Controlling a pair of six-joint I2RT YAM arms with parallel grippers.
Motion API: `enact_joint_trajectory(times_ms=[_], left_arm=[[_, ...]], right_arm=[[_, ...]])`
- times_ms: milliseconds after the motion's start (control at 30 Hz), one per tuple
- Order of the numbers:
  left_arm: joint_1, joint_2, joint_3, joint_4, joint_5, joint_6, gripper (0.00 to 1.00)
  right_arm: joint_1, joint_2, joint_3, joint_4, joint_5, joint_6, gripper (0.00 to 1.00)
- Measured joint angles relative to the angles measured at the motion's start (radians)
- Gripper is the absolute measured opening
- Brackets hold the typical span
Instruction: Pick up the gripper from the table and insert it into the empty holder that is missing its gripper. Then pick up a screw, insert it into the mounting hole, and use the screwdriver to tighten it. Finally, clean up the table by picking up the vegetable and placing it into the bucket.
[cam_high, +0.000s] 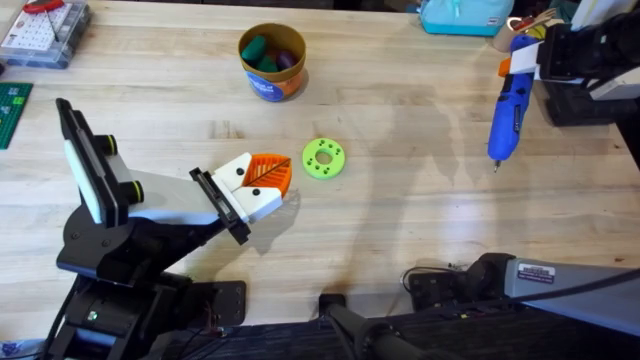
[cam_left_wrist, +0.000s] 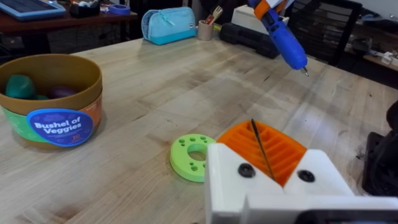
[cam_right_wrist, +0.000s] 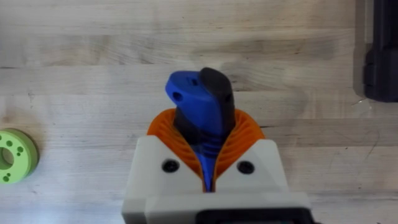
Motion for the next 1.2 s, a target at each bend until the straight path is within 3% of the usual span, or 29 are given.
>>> enact_joint_trajectory(times_ms=[233, 533, 900, 1200], left_arm=[[0.0, 0.0, 0.0, -0.001, 0.0, 0.0, 0.011], [0.0, 0.0, 0.0, -0.002, 0.0, 0.0, 0.011], [0.0, 0.0, 0.0, -0.002, 0.0, 0.0, 0.011], [0.0, 0.0, 0.0, -0.002, 0.0, 0.0, 0.011]], right_arm=[[-0.001, 0.004, -0.001, -0.013, -0.021, -0.001, 0.037], [0.001, -0.012, -0.002, 0.019, -0.246, 0.005, 0.036], [0.107, -0.312, 0.005, 0.097, -0.326, 0.024, 0.036], [0.18, -0.414, 0.011, 0.0, -0.34, 0.049, 0.036]])
